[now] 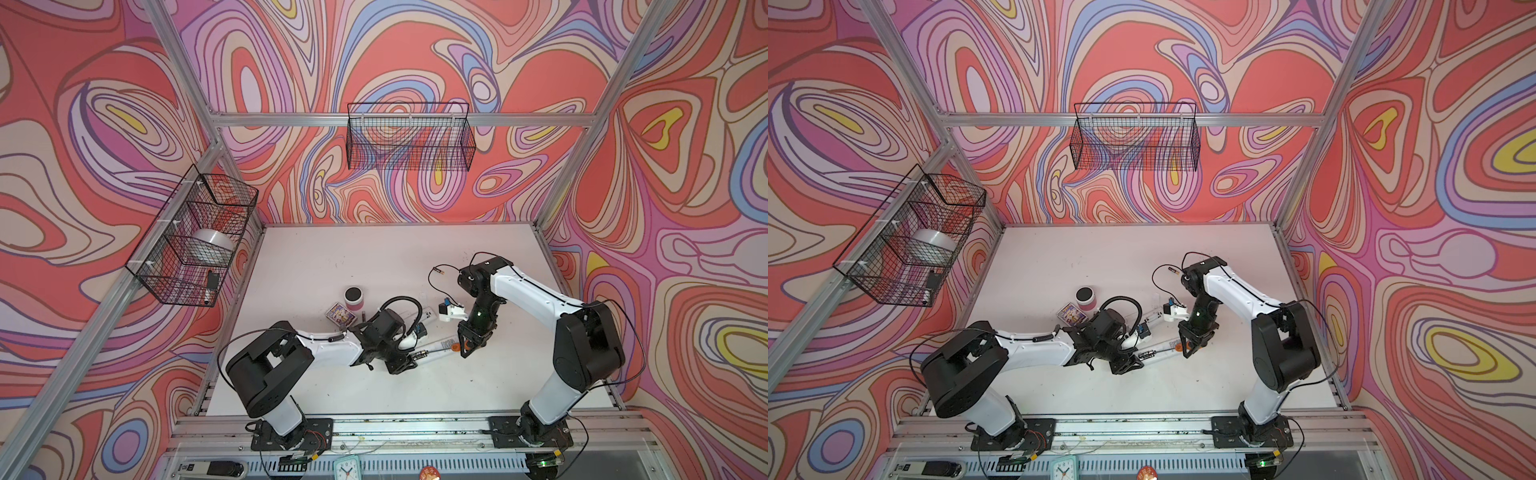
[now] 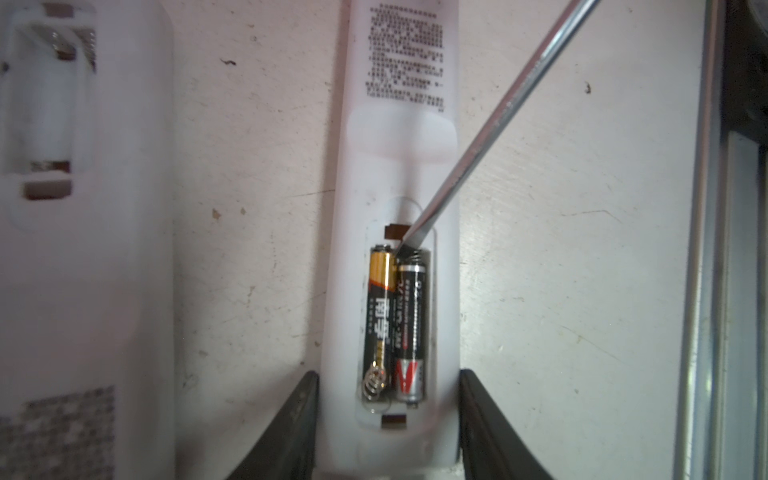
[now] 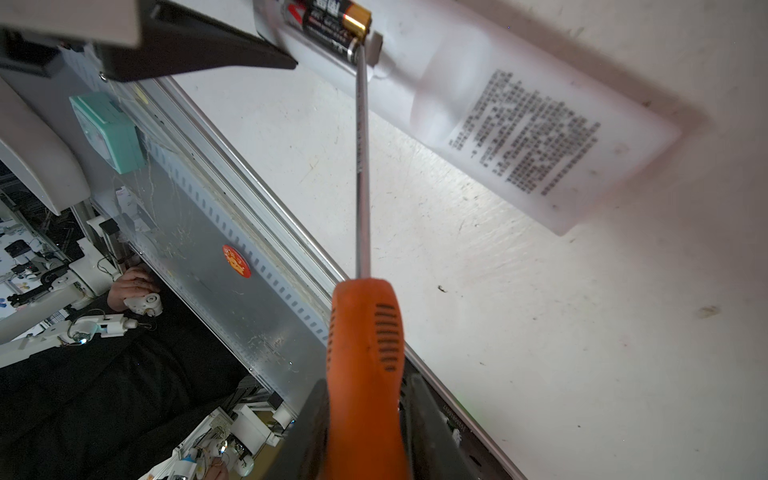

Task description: Unload the batteries from the remote control

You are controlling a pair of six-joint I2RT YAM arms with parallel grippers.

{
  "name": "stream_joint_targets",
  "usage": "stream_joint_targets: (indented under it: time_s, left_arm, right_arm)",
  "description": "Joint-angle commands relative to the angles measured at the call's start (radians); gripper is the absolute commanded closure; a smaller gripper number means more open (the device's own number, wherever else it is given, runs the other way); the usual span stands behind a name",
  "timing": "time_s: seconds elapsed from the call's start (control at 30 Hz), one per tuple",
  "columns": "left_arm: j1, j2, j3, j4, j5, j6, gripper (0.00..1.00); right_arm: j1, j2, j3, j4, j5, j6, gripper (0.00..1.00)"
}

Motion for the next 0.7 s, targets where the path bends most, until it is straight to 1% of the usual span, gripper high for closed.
stream_joint_targets:
  time_s: [0.0, 0.33, 0.4, 0.53, 0.67]
  left_arm:
    - [0.004, 0.061, -0.018, -0.108, -0.026, -0.005, 0.66]
    - [0.004, 0.067, -0.013, -0.111, -0.025, -0.003, 0.66]
    - [0.004, 0.066, -0.015, -0.110, -0.027, -0.005, 0.66]
    - [0.004, 0.067, -0.015, -0.110, -0.030, -0.005, 0.66]
    - [0.004, 0.067, -0.015, -0.109, -0.029, -0.006, 0.67]
  right_arm:
    - [0.005, 0.012, 0.016, 0.037, -0.039, -0.014, 1.00]
    - [0.063, -0.002, 0.069, 0.030, -0.146, -0.066, 1.00]
    - [0.063, -0.015, 0.091, 0.033, -0.166, -0.058, 1.00]
    - [0.062, -0.025, 0.117, 0.058, -0.237, -0.003, 1.00]
    - [0.062, -0.036, 0.106, 0.083, -0.216, 0.032, 1.00]
